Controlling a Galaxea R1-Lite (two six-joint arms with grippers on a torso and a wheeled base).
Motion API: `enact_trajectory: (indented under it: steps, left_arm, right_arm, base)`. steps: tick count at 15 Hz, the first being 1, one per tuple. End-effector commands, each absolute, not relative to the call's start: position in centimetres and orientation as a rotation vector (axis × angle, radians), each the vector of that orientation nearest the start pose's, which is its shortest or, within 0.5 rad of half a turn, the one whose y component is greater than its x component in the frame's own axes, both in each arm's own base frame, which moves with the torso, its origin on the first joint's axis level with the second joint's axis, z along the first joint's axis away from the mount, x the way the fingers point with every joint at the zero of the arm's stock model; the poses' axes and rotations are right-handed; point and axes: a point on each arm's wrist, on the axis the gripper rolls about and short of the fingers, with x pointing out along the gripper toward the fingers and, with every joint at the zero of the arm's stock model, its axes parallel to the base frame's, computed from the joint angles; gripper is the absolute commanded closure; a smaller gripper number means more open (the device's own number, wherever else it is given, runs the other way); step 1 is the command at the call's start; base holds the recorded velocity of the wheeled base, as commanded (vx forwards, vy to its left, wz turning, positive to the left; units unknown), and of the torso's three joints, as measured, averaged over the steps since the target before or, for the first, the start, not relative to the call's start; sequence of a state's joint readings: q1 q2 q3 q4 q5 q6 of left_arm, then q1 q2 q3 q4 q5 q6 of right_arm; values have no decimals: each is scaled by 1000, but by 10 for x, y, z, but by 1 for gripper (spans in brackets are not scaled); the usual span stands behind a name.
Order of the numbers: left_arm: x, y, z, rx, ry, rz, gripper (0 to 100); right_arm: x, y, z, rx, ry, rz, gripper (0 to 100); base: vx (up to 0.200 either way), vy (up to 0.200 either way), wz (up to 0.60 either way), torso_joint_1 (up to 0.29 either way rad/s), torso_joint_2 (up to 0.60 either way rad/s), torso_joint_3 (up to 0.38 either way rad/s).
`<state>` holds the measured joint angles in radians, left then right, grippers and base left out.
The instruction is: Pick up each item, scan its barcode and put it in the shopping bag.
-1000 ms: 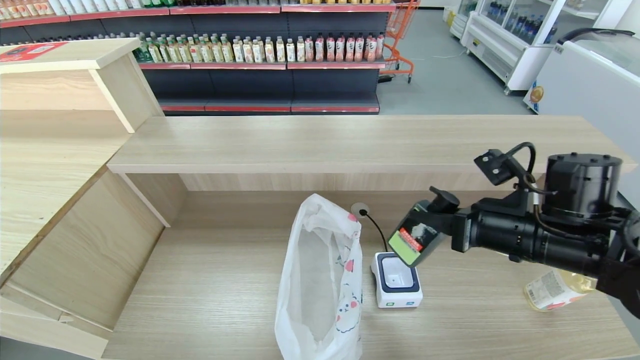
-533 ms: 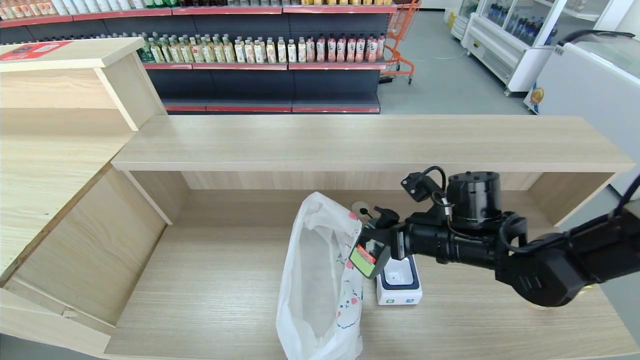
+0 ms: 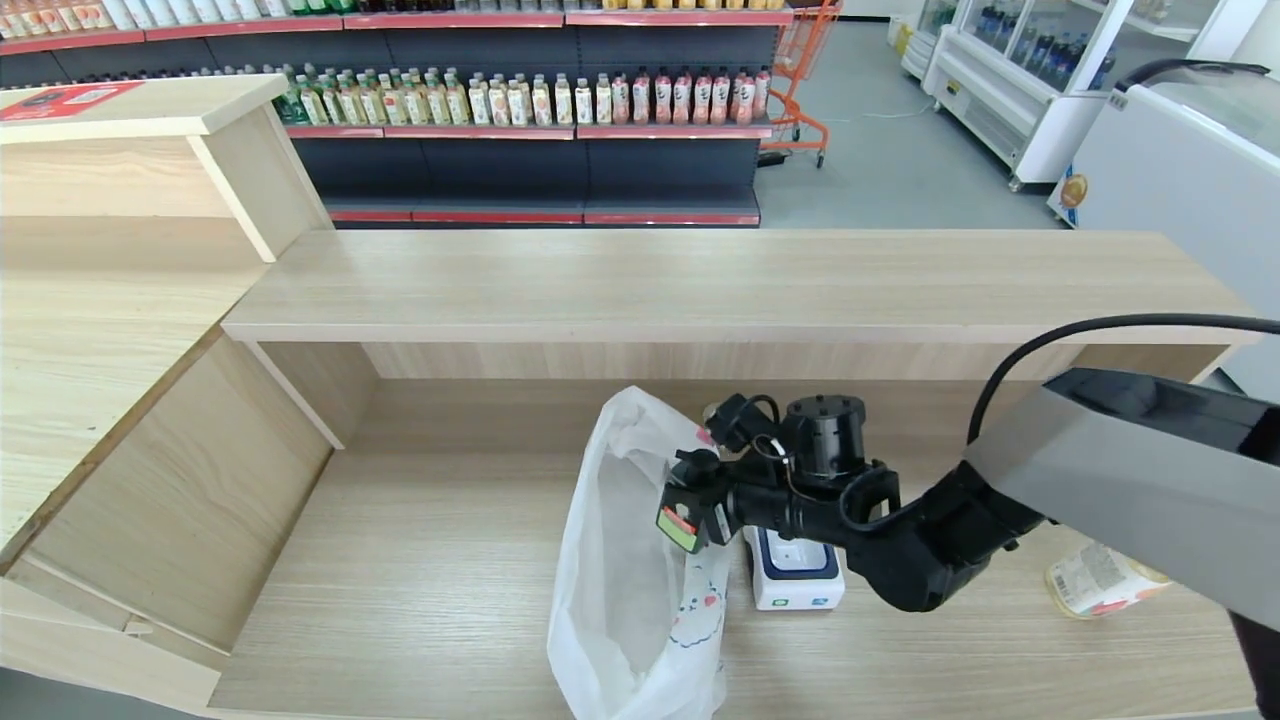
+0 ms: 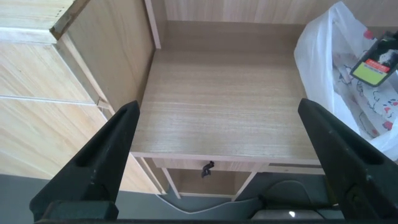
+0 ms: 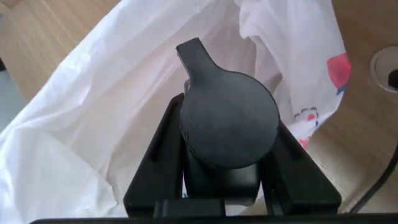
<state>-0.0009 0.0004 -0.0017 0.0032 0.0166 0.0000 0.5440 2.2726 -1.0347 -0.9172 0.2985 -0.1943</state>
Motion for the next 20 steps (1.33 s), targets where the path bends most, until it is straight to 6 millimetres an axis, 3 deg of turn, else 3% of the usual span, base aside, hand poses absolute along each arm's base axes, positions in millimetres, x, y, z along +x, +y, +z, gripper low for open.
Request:
enact_trajectory:
  steps: [1,4,11,12,16,18,20]
  left_arm:
    - [-23,0,76,0,2,17,0]
    - [-23,0,76,0,2,17,0]
    - [-23,0,76,0,2,17,0]
    - [-23,0,76,0,2,17,0]
    - [-23,0,76,0,2,17,0]
    - [-23,0,76,0,2,17,0]
    - [-23,0,76,0,2,17,0]
  right_arm:
    - [368,239,36,-250,237,885,100]
    - [377,254,37,-242,192,903,100]
    - [386,264,6,-330,148,917,100]
    - [386,264,6,-337,145,918,0]
    - [384,262,22,-283,122,910,0]
    - [378,255,47,-192,123,893,0]
    - [361,220,98,-72,129,836,0]
  base:
    - [0,0,0,0,0,0]
    - [0,0,0,0,0,0]
    - [0,0,0,0,0,0]
    - [0,0,0,0,0,0]
    - [0,0,0,0,0,0]
    - [0,0,0,0,0,0]
    - [0,0,0,0,0,0]
